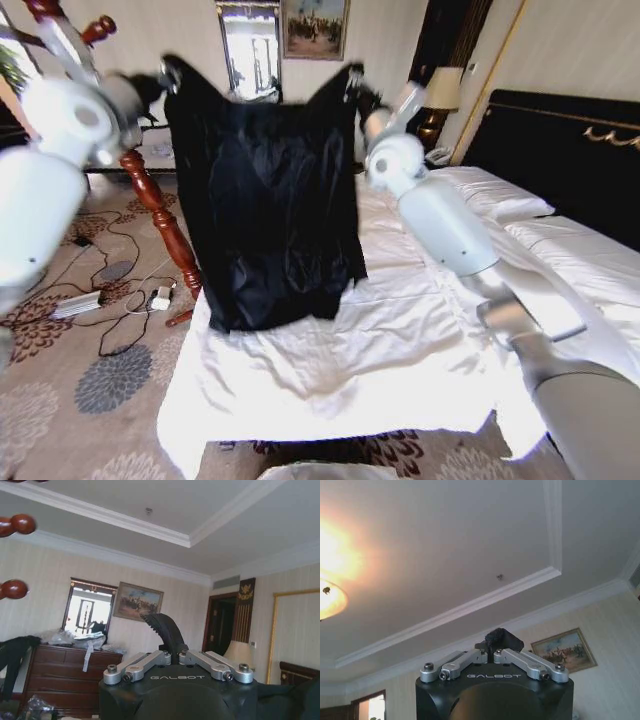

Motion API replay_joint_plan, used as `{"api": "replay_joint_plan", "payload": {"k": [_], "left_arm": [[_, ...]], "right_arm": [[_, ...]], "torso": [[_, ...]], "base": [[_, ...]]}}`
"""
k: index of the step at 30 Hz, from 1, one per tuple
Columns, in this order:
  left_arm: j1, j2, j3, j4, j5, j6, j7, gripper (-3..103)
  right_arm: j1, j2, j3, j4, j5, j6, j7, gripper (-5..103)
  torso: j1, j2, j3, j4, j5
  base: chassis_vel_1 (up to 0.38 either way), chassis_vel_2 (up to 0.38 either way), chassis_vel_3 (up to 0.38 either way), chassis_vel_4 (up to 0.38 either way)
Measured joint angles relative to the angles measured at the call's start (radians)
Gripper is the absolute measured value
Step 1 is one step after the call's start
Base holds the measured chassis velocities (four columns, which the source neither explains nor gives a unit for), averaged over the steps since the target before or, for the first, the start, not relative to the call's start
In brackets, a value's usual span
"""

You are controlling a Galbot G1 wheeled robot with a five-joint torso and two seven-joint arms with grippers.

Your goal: Pick up the clothes from the bed and hang them on the clothes hanger.

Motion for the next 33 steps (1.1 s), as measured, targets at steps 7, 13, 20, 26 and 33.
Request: {"api": "replay_joint_plan", "payload": {"k": [7,13,20,26,33], "left_arm": [[0.012,0.073,-0.006,-0.158,0.007,0.050,-0.083,2],[0.130,0.266,-0.167,-0.421,-0.069,0.105,-0.136,2],[0.238,0.524,-0.356,-0.615,-0.103,0.101,-0.108,2],[0.184,0.607,-0.430,-0.642,-0.173,0.146,-0.113,2],[0.387,0.542,-0.385,-0.727,-0.058,0.226,-0.143,2]], "right_arm": [[-0.079,-0.102,0.030,0.245,0.065,0.006,0.037,1],[-0.156,-0.253,0.117,0.537,0.135,-0.042,0.079,1],[-0.224,-0.521,0.296,0.779,0.211,-0.125,0.120,1],[-0.177,-0.621,0.327,0.812,0.235,-0.176,0.147,1],[-0.313,-0.507,0.185,0.704,0.119,-0.257,0.207,1]], "torso": [[0.000,0.000,0.000,0.0012,-0.0004],[0.000,0.000,0.000,0.0011,-0.0002],[-0.001,0.000,-0.001,0.0006,0.0002],[-0.001,0.001,0.000,0.0013,-0.0011],[0.000,0.000,0.000,0.0007,0.0002]], "base": [[0.000,0.000,0.000,0.000],[0.000,0.000,0.000,0.000],[0.000,0.000,0.000,0.000],[0.000,0.000,0.000,0.000],[0.000,0.000,0.000,0.000]]}}
